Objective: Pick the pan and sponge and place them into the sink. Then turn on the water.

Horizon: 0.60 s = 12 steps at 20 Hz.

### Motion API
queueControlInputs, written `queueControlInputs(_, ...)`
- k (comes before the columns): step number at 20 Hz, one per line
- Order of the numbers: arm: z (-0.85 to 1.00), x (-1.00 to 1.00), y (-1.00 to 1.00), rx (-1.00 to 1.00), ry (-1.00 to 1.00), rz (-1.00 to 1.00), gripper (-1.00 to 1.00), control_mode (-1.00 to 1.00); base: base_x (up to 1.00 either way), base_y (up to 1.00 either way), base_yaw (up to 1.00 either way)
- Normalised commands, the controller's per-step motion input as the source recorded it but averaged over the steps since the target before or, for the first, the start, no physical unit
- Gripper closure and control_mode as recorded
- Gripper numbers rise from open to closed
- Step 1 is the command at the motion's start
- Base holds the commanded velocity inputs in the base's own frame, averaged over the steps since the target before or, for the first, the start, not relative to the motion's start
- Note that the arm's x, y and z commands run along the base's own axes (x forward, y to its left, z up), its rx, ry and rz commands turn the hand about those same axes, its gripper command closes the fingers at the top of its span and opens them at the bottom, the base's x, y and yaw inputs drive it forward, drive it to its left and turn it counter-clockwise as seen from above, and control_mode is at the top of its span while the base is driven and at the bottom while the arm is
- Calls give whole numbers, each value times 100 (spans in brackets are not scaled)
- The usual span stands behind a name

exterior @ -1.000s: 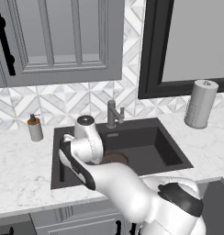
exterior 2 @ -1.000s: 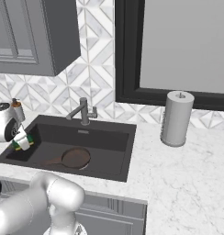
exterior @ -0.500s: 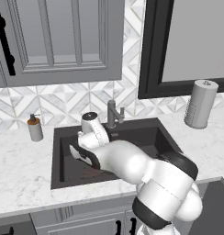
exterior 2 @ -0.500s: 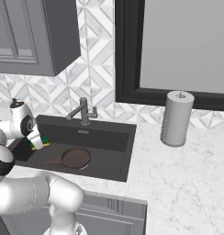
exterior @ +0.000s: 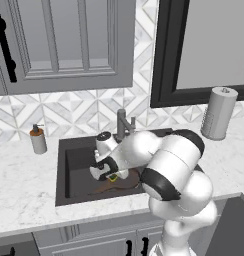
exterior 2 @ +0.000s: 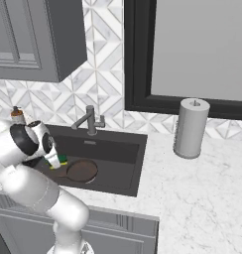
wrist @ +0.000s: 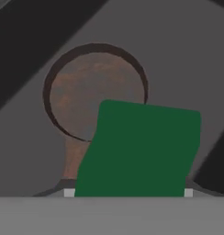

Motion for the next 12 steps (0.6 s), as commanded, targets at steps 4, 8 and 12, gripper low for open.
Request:
queueControlInputs(4, -58, 43, -14, -11, 1, -1, 100, -100, 0, 0, 0)
queueControlInputs(8, -49, 57, 0, -12, 1, 0, 100, -100, 0, 0, 0)
queueControlInputs(12, -41, 68, 4, -10, 2, 0, 100, -100, 0, 0, 0)
